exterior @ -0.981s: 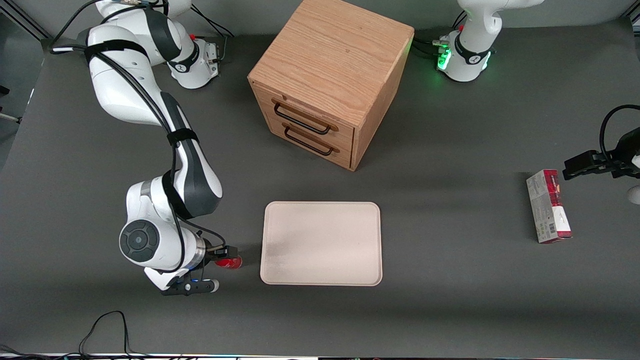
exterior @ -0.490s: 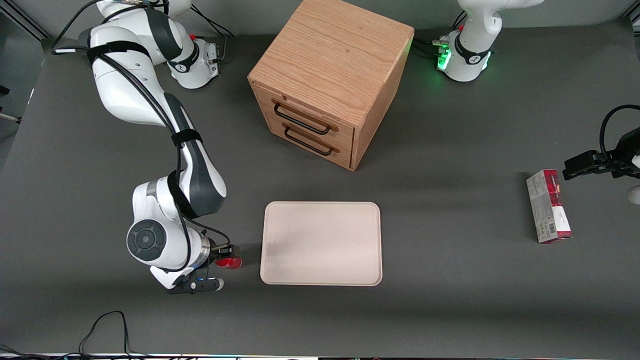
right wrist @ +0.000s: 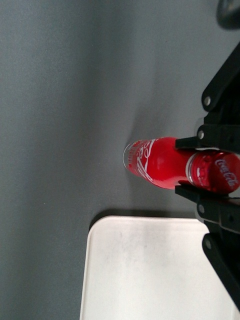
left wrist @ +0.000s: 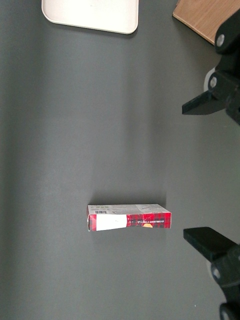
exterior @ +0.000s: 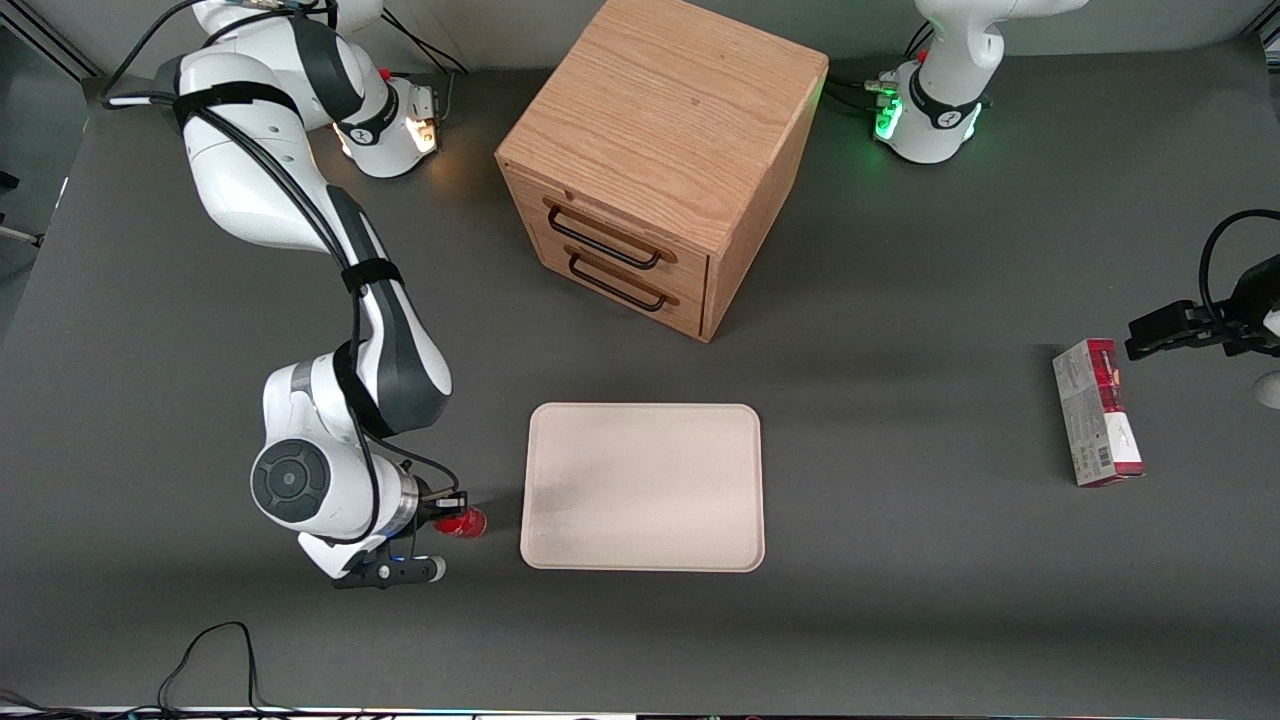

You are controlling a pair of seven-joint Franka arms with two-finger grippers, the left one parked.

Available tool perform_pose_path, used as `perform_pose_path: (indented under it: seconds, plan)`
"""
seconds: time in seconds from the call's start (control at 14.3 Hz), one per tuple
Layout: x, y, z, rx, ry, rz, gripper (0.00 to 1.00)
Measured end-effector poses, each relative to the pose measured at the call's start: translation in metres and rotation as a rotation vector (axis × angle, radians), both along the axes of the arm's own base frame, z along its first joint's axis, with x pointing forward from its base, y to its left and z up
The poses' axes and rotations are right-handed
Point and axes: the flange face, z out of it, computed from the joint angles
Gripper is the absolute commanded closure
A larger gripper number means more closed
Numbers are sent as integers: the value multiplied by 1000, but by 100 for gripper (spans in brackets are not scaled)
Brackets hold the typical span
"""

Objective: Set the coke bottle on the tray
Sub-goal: 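Lower the right gripper around the bottle and close on it, then lift the held bottle up off the table, then carry the bottle over the white tray and stand it upright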

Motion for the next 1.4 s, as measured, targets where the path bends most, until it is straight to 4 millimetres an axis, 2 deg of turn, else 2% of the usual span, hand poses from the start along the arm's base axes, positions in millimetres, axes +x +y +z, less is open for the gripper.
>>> perform_pose_path:
  seconds: [0.21, 0.35, 0.49, 0.63, 0.91, 1.05, 1.19, 1.33, 1.4]
  plan:
    - [1, -1, 7, -1, -14, 4, 94]
    - [3, -5, 31, 1, -44, 10, 94]
    - [-1, -10, 72, 5, -59, 10, 94]
    - [-13, -14, 122, 3, -45, 10, 94]
    - [-54, -23, 236, 11, -48, 14, 94]
    - [-73, -29, 272, 14, -51, 15, 94]
    - [-79, -28, 283, 18, -58, 20, 94]
    - [-79, -17, 277, 23, -54, 38, 94]
    - [-80, -5, 273, 30, -56, 56, 94]
